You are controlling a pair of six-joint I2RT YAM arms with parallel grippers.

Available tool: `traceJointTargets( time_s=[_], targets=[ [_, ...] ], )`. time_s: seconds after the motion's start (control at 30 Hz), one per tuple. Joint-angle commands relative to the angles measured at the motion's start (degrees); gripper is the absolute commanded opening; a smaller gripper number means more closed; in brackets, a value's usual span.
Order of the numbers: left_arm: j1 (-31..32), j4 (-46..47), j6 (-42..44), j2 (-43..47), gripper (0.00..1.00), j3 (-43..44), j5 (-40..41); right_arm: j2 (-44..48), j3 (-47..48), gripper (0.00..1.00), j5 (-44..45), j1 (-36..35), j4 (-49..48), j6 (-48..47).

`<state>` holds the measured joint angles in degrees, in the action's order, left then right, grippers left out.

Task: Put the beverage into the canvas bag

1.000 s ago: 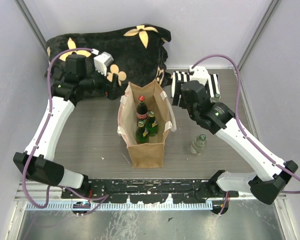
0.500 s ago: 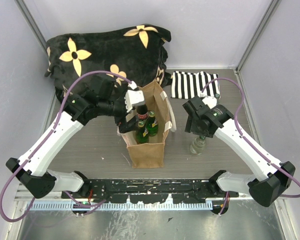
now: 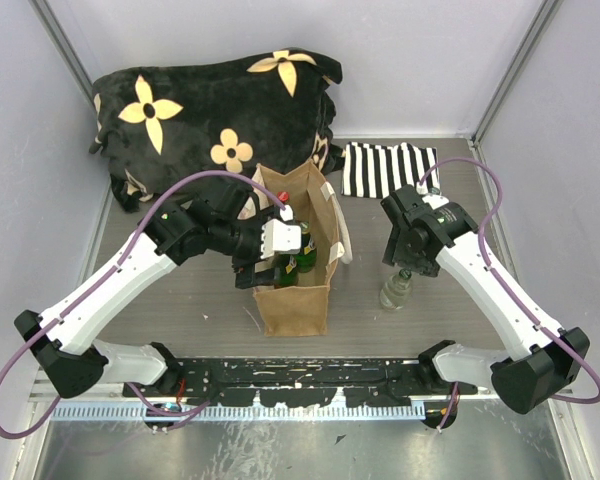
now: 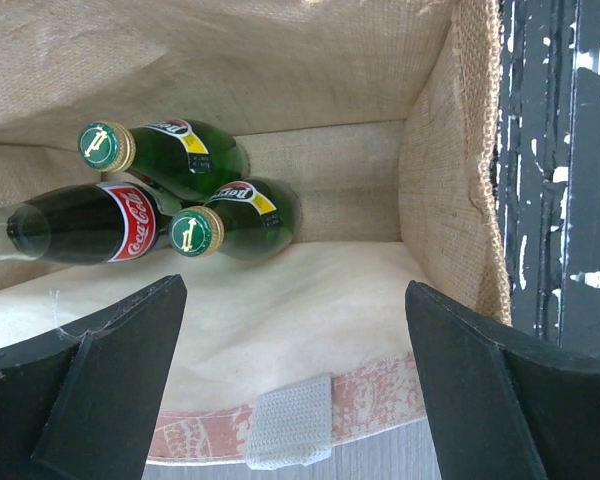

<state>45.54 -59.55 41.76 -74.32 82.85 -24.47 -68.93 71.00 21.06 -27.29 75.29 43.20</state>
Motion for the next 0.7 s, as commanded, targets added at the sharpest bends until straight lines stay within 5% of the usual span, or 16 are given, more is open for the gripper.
traceJointTargets(
  time_s=[0.0,0.27,0.53,0.67],
  targets=[
    [0.58,-0.39,2.49,1.11,0.98,-0.91,1.27,0.18,-1.67,0.62,-1.29,0.41,-0.42,-1.09],
    [1.2,0.04,3.14,3.06,0.98,-1.66,2.83,-0.5,-4.87,0.47,-2.25,1.51,-4.23,-2.31],
    [1.3,0.9,3.68,3.73,0.98,-2.3,4.41,-0.37,-4.48,0.02,-1.67,1.58,-5.72,-2.83],
    [1.35,1.3,3.9,3.57,0.98,-2.43,4.74,-0.3,-0.54,0.01,-0.75,1.62,-4.77,-3.4]
  ],
)
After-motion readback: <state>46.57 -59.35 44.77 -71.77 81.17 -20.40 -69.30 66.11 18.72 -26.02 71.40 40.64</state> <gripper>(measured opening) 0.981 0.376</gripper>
